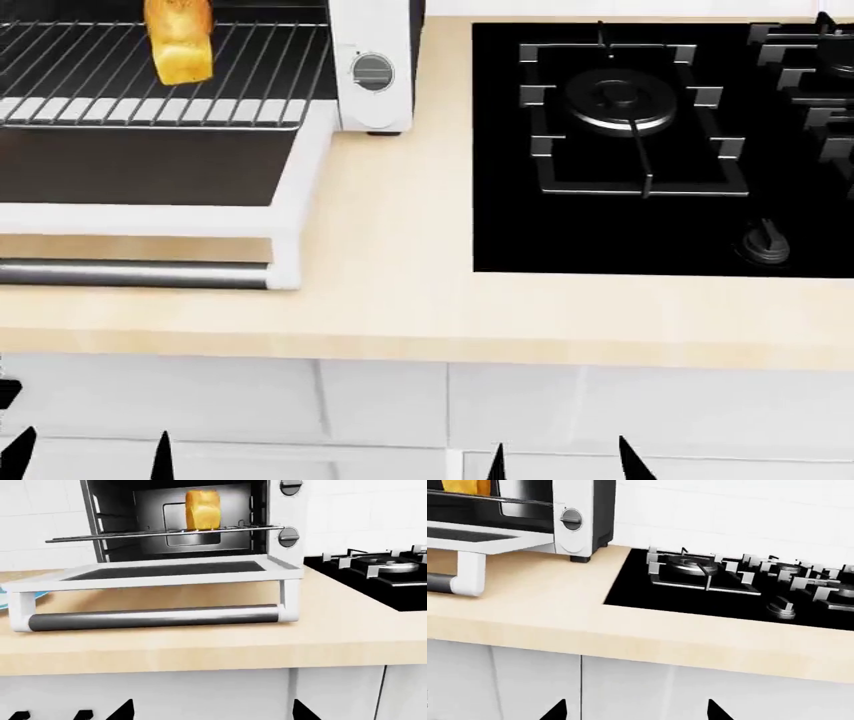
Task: Pick the bread from the rack and place it on the plate on the counter.
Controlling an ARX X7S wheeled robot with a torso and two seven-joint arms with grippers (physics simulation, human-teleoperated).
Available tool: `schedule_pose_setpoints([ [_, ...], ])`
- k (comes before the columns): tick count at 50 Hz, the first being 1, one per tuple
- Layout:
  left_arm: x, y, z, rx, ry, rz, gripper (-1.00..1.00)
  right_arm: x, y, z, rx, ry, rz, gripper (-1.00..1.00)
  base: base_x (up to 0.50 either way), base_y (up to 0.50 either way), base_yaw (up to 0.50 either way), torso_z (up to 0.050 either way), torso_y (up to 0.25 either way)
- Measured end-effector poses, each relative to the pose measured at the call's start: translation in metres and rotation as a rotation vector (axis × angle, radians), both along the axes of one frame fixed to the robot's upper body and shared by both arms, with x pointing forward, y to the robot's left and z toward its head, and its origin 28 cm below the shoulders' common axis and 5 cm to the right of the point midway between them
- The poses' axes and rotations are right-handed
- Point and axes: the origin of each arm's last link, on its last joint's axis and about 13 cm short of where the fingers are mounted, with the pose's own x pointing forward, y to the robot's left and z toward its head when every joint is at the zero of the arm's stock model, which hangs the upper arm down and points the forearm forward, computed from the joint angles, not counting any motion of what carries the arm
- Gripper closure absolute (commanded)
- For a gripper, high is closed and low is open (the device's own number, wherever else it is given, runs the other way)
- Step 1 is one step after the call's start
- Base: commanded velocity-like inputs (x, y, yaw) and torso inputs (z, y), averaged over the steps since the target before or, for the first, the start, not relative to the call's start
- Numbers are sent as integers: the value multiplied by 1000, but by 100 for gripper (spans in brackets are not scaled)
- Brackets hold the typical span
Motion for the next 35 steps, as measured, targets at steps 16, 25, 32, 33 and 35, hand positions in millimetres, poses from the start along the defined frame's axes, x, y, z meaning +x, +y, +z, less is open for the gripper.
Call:
schedule_pose_setpoints([
  [16,-10,12,42,36,-22,4,-100,-6,-5,43,-81,-41,3,-100,0,0,0,50,0],
  [25,-14,15,62,55,-45,3,-100,-11,-8,65,-129,-83,-9,-100,0,297,0,50,0],
  [32,-16,17,72,70,-63,8,-100,-14,-9,74,-150,-105,-13,-100,0,500,0,50,0],
  [33,-16,17,74,72,-65,9,-100,-14,-9,75,-152,-107,-14,-100,0,500,0,50,0],
  [35,-16,18,76,75,-69,10,-100,-15,-8,77,-156,-112,-14,-100,0,500,0,50,0],
])
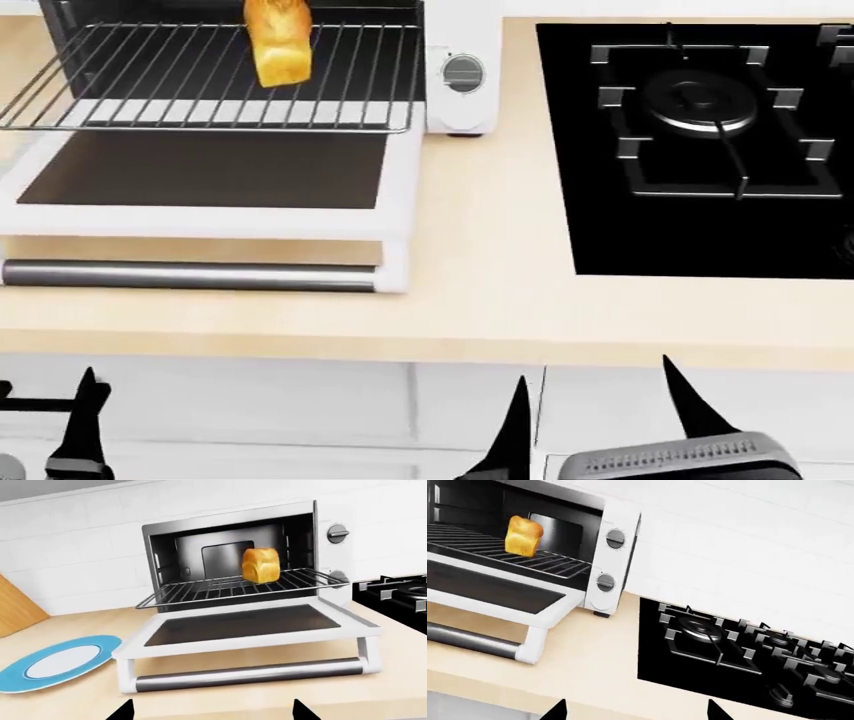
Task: Pick the bread from the rack and place it on the plate on the counter.
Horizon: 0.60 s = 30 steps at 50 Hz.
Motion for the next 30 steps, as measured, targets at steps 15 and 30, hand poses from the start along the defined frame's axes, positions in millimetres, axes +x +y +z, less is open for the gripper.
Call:
schedule_pose_setpoints([
  [15,-1,4,13,20,-27,13,-100,-2,1,10,-6,-20,7,-100,0,500,0,50,0],
  [30,-2,7,17,27,-38,25,-100,-3,3,15,-12,-29,16,-100,0,500,0,50,0],
])
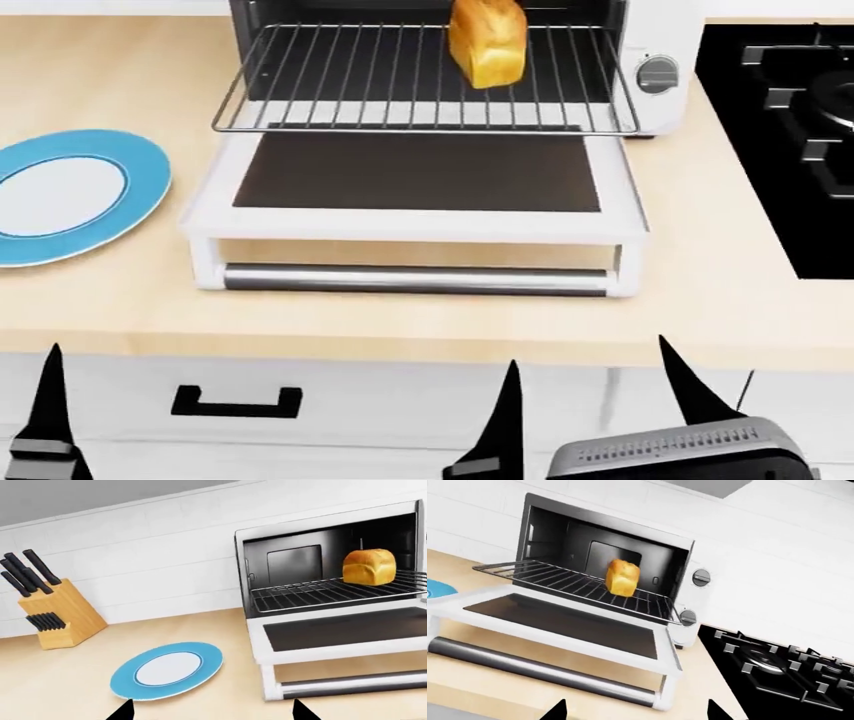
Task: Pick the bread from the rack and place it on the plate on the counter.
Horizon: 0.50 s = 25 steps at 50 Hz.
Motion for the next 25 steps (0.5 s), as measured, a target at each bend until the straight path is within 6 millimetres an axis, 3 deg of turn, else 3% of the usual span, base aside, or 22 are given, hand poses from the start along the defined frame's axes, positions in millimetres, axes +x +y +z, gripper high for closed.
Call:
schedule_pose_setpoints([
  [25,-1,2,0,1,-3,9,-100,-1,2,3,-2,0,12,-100,0,472,0,48,0],
])
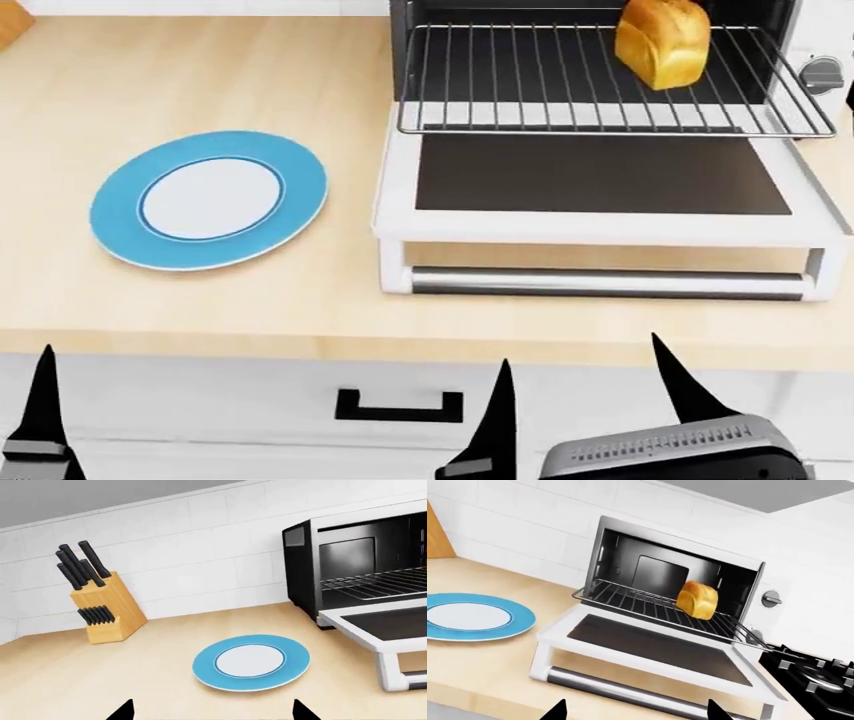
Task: Pick the bread from the rack and place it on the plate on the counter.
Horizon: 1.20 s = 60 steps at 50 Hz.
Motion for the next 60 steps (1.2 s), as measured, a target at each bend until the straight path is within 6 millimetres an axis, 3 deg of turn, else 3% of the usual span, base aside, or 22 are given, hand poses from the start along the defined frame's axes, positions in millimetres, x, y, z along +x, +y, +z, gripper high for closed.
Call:
schedule_pose_setpoints([
  [12,6,0,10,9,-1,1,-100,4,1,11,-22,1,5,-100,0,0,0,0,0],
  [42,11,7,79,81,-77,-10,-100,9,-8,90,-150,-140,-27,-100,2,0,0,0,0],
  [60,9,5,114,156,-129,-9,-100,2,-11,125,-169,-232,-45,-100,391,-28,0,0,0],
])
